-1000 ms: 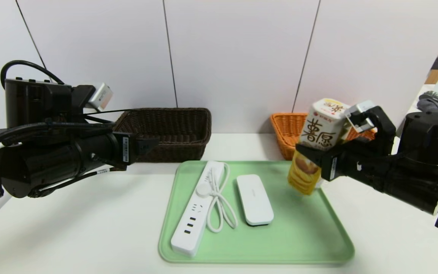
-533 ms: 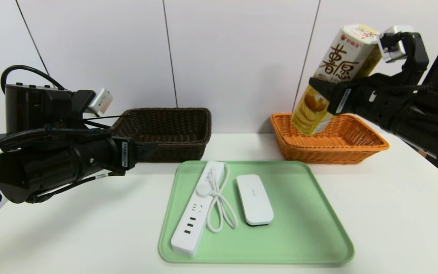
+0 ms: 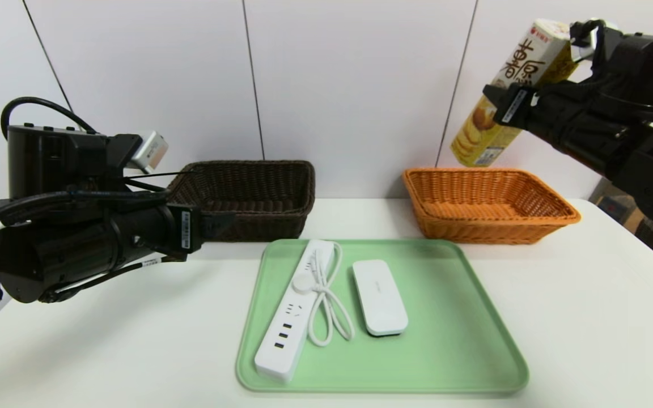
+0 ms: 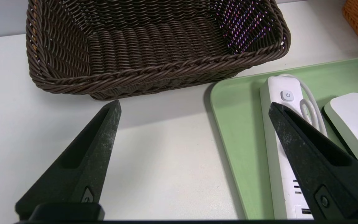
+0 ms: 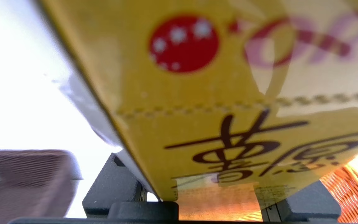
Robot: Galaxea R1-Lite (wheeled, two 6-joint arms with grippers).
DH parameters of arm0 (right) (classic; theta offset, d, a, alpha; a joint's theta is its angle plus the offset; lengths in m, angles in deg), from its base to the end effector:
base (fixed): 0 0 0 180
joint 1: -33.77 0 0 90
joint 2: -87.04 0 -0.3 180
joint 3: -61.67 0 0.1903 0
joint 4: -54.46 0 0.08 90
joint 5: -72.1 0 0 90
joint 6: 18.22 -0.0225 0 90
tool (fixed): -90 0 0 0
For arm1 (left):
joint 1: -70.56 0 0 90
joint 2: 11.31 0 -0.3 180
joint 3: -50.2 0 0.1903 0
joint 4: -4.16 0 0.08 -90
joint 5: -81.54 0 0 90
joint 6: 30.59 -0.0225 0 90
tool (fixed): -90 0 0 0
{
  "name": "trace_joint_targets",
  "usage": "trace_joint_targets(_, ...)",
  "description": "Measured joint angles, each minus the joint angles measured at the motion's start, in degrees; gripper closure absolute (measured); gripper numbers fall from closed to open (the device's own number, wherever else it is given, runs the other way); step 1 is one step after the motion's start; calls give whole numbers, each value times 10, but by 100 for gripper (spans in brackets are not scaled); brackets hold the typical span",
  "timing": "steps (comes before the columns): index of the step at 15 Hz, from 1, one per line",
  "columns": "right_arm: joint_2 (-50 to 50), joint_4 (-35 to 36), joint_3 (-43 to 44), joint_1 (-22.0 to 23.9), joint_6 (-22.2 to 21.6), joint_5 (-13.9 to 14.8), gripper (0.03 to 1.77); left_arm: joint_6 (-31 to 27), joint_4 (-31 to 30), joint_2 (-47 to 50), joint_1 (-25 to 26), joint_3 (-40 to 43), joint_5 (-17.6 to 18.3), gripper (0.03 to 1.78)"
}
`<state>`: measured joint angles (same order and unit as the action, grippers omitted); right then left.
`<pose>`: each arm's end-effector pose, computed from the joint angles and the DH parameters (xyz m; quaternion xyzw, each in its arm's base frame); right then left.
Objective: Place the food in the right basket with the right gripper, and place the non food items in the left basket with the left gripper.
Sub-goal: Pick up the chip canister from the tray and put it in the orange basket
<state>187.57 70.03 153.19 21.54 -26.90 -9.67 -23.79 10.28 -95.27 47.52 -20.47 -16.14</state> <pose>0.3372 0.0698 0.2768 0.0856 -0.0535 0.0390 0.9941 0.2313 -0.0951 0.2206 -0.0134 0.1701 -0.1219 0.9778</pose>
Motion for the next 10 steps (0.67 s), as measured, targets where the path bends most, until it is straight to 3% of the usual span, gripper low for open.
trace_joint_targets(6, 98, 7, 21, 36, -2, -1, 89, 1, 0, -9, 0, -2, 0, 12)
trace_joint_targets(10, 128, 3, 28, 52, 31, -1, 89, 2, -1, -11, 0, 0, -1, 12)
